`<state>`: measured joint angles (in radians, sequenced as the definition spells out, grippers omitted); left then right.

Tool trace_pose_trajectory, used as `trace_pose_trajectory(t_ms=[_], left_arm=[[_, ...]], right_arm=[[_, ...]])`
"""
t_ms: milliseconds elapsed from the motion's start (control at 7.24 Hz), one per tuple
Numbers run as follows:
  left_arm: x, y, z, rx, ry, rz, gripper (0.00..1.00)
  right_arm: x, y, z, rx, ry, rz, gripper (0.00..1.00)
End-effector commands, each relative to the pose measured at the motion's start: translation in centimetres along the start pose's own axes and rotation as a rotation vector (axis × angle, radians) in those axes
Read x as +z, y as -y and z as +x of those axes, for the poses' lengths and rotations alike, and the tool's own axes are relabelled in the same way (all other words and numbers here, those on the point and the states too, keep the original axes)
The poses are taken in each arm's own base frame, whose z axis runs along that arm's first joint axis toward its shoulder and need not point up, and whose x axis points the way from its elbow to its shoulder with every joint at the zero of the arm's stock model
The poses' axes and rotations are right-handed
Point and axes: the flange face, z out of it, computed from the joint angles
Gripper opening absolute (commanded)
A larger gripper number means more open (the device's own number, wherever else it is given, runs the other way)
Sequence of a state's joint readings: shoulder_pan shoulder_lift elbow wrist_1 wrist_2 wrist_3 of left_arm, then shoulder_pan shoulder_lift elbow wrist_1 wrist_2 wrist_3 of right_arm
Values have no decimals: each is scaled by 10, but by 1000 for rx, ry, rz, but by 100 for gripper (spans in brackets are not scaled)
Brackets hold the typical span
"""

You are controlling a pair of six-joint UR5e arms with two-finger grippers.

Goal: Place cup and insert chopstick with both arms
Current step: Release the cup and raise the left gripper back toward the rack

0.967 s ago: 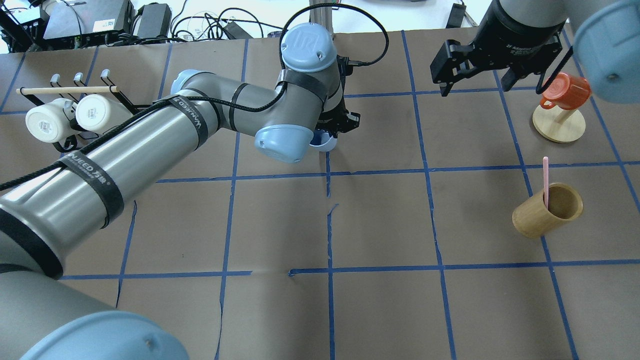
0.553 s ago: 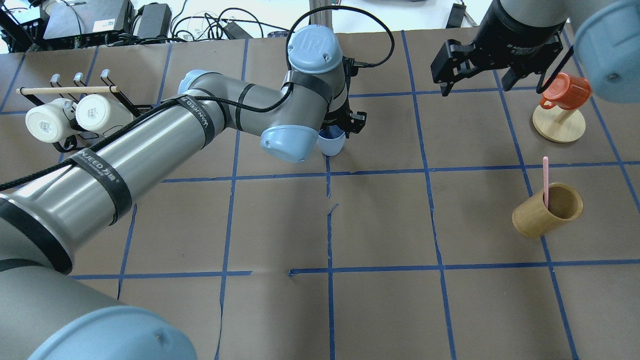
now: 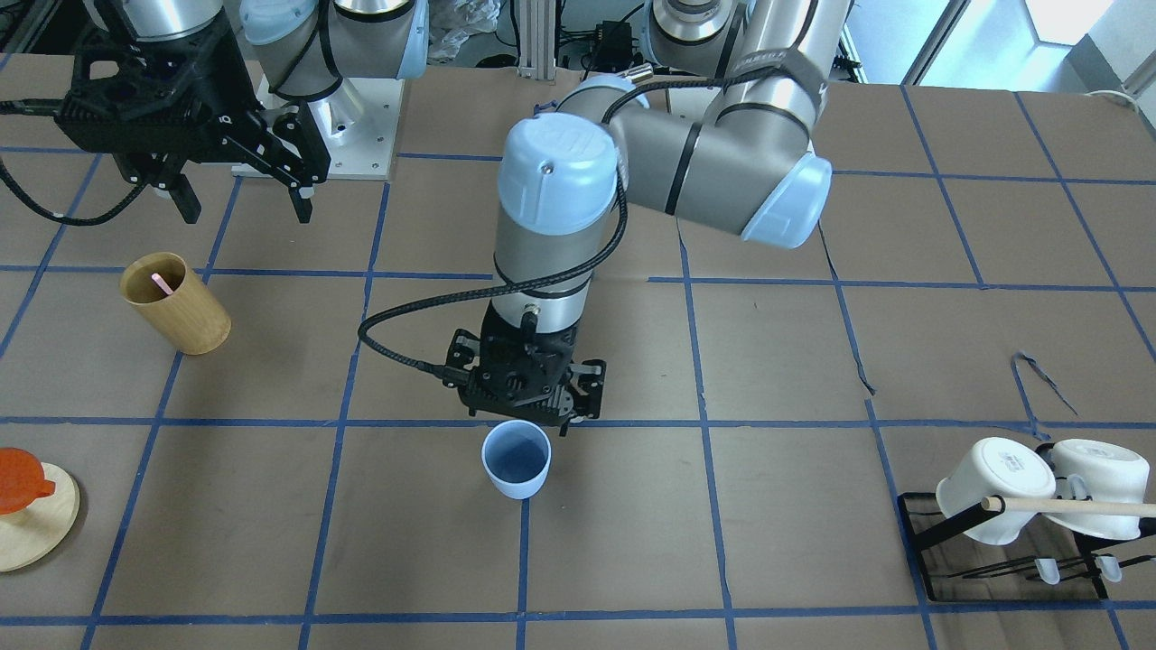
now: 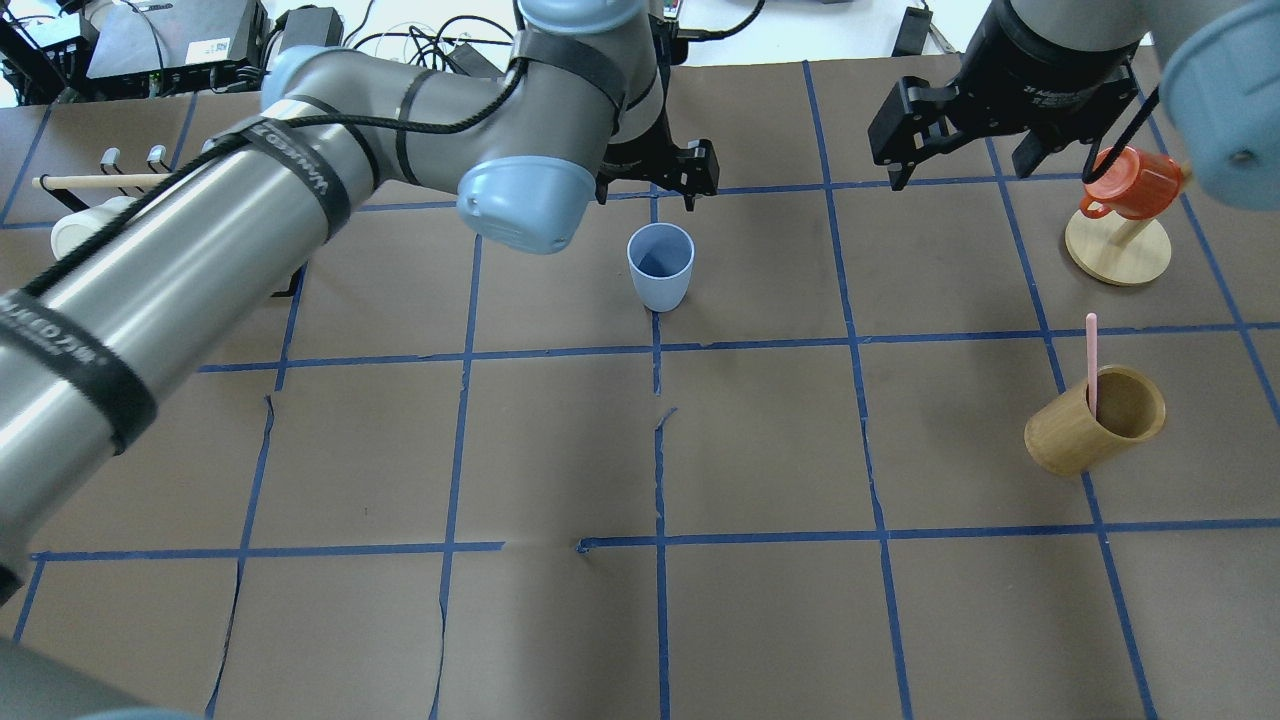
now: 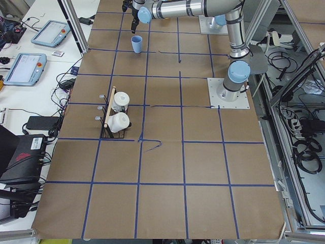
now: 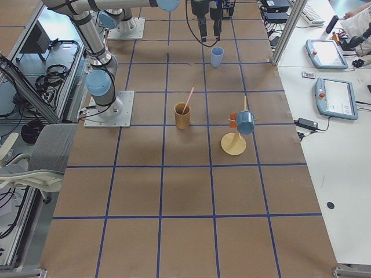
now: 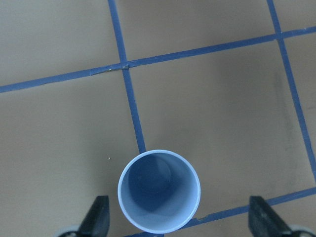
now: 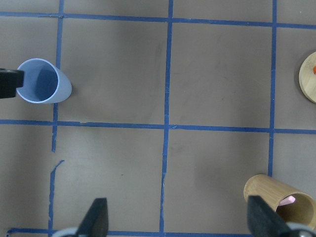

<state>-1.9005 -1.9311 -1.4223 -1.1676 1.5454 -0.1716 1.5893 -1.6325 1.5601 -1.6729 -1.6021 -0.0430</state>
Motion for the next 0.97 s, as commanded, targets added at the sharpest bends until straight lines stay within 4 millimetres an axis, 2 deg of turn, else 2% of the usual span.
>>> trace_pose_trajectory(t_ms=[0, 138, 276, 415, 553, 691, 829], left_arm=[[-106, -62, -38, -55, 31, -137, 100], [-127, -86, -54, -91, 40, -195, 100], [-123, -100, -80, -142, 47, -218, 100], [-111, -108, -106, -181, 51, -245, 100], [-113, -111, -117, -195, 49, -229, 100], [-121, -109, -126, -161, 53, -199, 100], [-128, -99, -163, -94, 102, -150, 100]], right_arm=[[-3, -1, 1, -23, -9, 8, 100], [-3, -1, 0, -23, -5, 9, 100], [-2, 2, 0, -24, -3, 8, 100], [2, 9, 0, -26, 3, 5, 100], [11, 20, 0, -28, 7, -13, 100], [15, 23, -1, -33, 11, -72, 100], [29, 26, 0, -80, 19, -154, 100]])
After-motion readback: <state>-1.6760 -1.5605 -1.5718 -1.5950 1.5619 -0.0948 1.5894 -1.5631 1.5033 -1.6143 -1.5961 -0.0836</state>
